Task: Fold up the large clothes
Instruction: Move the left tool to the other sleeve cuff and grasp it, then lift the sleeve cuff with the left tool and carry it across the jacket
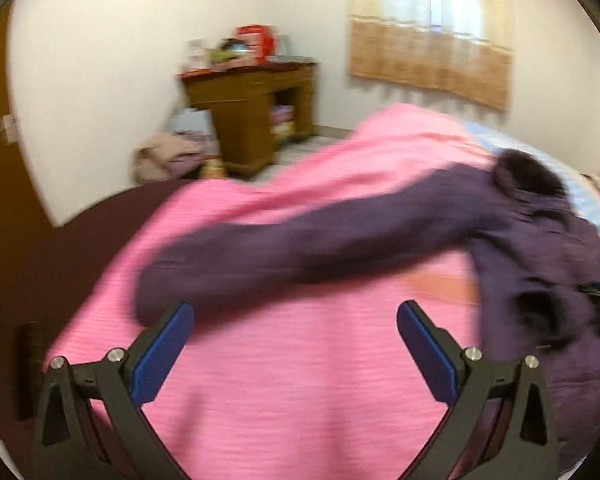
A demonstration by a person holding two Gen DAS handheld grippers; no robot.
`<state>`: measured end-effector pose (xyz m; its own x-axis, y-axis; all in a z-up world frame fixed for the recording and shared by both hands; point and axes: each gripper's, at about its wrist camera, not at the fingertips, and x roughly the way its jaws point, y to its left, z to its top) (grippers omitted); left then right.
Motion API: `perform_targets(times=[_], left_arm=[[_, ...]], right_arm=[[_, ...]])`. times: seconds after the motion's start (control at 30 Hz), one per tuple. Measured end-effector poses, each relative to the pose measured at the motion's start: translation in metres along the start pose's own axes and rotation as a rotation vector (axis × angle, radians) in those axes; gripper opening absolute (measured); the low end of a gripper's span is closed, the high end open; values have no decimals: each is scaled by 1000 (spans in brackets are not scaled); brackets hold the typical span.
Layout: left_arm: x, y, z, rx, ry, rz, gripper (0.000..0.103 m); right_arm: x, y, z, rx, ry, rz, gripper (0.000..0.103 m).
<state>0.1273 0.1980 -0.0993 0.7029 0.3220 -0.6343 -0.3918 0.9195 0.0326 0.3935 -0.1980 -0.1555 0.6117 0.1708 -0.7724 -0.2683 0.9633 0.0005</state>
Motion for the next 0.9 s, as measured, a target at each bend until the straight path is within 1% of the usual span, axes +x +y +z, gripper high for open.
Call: perform_targets(times=[0.03, 0.07, 0.13, 0.17, 0.23, 0.27, 0.3, 0.33, 0.37, 0.4, 0.43, 0.47, 0.5, 0.57, 0.6, 0.67, 0.73, 0.77, 0.8, 0.83, 0.9], left_arm=[[4, 22, 0, -22, 22, 35, 103], [10, 42, 0, -47, 54, 50, 103], [22, 68, -3, -87, 95, 59, 103], [27, 75, -5, -99, 106, 71, 103], [40, 81, -6, -113, 122, 55, 103], [48, 81, -5, -117, 133, 51, 98], [55, 81, -4, -124, 137, 46, 89], [63, 77, -1, -118, 134, 4, 83], [65, 75, -1, -104, 132, -14, 78], [72, 70, 2, -84, 131, -11, 71], [82, 64, 5, -56, 138, 12, 66], [85, 63, 7, -43, 148, 13, 53], [91, 62, 11, -45, 160, -1, 45], [92, 64, 20, -69, 159, -31, 38], [92, 67, 26, -79, 157, -43, 36], [88, 72, 37, -89, 135, -14, 38], [89, 83, 49, -131, 127, -3, 54], [94, 91, 55, -154, 137, 30, 76], [100, 97, 58, -171, 143, 54, 85], [106, 100, 59, -173, 149, 50, 85], [120, 100, 58, -158, 215, 14, 88]], right_arm=[[0, 0, 0, 0, -1, -1, 78], [0, 1, 0, -1, -2, -2, 78], [-1, 1, 0, -2, -4, -3, 78], [-1, 1, 0, -4, -5, -6, 78], [-1, 2, 0, -5, -7, -8, 78], [-2, 2, 0, -5, -7, -9, 78], [-2, 2, 0, -5, -8, -10, 78], [-2, 2, 0, -6, -8, -10, 79], [-2, 2, 0, -6, -9, -11, 79], [-2, 2, 0, -7, -9, -11, 79], [-2, 2, 0, -7, -9, -11, 79], [-2, 2, 0, -7, -9, -11, 79], [-2, 1, 0, -7, -10, -11, 79], [-2, 1, 0, -7, -11, -11, 79], [-2, 1, 0, -8, -12, -11, 79], [-2, 1, 0, -7, -12, -11, 79], [-2, 2, 0, -7, -12, -10, 79], [-2, 1, 0, -7, -13, -11, 79], [-2, 1, 0, -8, -13, -10, 79], [-2, 1, 0, -7, -14, -11, 79], [-3, 1, 0, -5, -17, -9, 79]])
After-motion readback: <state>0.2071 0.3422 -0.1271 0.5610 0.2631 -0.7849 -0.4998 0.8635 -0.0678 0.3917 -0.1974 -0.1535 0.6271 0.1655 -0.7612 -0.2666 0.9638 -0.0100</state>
